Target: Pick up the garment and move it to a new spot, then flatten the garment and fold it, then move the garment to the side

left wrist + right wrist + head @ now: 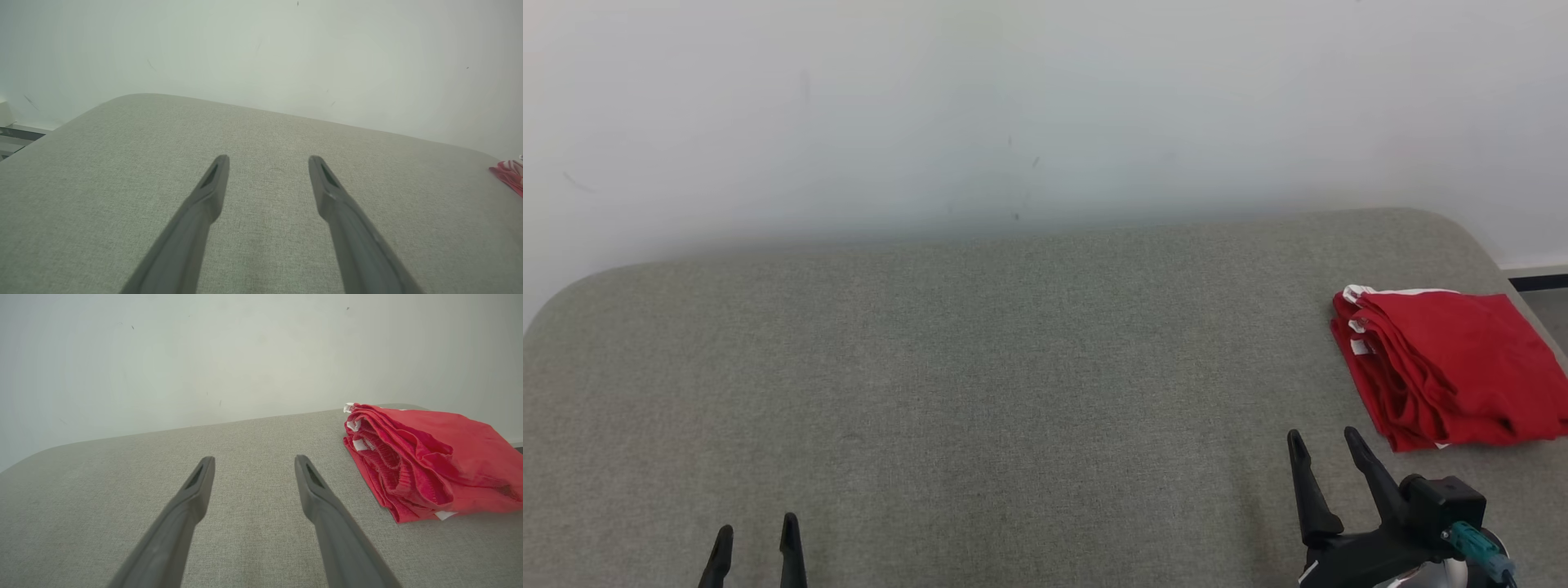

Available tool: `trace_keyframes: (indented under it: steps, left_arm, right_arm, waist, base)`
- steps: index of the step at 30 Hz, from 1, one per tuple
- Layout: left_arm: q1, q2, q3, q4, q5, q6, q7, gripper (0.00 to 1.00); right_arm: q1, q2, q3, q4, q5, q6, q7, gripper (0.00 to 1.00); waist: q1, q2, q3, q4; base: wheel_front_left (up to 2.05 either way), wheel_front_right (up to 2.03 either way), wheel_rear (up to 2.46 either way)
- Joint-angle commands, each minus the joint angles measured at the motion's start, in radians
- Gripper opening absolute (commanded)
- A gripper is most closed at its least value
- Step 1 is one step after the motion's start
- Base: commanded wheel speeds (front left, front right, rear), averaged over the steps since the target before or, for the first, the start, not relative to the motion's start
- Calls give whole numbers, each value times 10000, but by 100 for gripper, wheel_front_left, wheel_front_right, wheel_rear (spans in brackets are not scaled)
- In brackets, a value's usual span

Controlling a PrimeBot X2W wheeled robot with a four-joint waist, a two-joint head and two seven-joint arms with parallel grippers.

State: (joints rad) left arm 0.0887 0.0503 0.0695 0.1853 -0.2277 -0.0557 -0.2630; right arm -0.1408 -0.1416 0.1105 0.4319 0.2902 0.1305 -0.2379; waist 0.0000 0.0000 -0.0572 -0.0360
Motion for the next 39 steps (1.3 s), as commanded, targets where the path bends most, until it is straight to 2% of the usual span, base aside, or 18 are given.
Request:
trace_keyframes:
  steps: [1,13,14,22,39]
  left_arm:
    - [70,4,5,-62,-18,24,-15,100]
    - [44,4,15,-148,144,-37,-15,100]
    - [-1,-6,3,-61,57,-37,3,0]
    - [166,-112,6,639,-159,-66,128,0]
    - [-333,-82,103,617,-3212,-224,935,0]
  right_arm:
    - [83,12,1,-61,11,-4,20,100]
    - [-112,-22,102,-18,64,-4,40,100]
    - [-24,7,88,13,51,0,47,0]
    - [627,98,96,625,211,0,148,0]
    - [537,278,-435,48,3103,1,900,0]
  waist:
    - [0,0,8,-9]
    - [0,0,47,25]
    - [1,0,47,24]
    - [1,0,54,28]
    - [1,0,129,74]
  base:
    - [0,0,0]
    - [0,0,0]
    - [0,0,0]
    - [0,0,0]
    - [0,0,0]
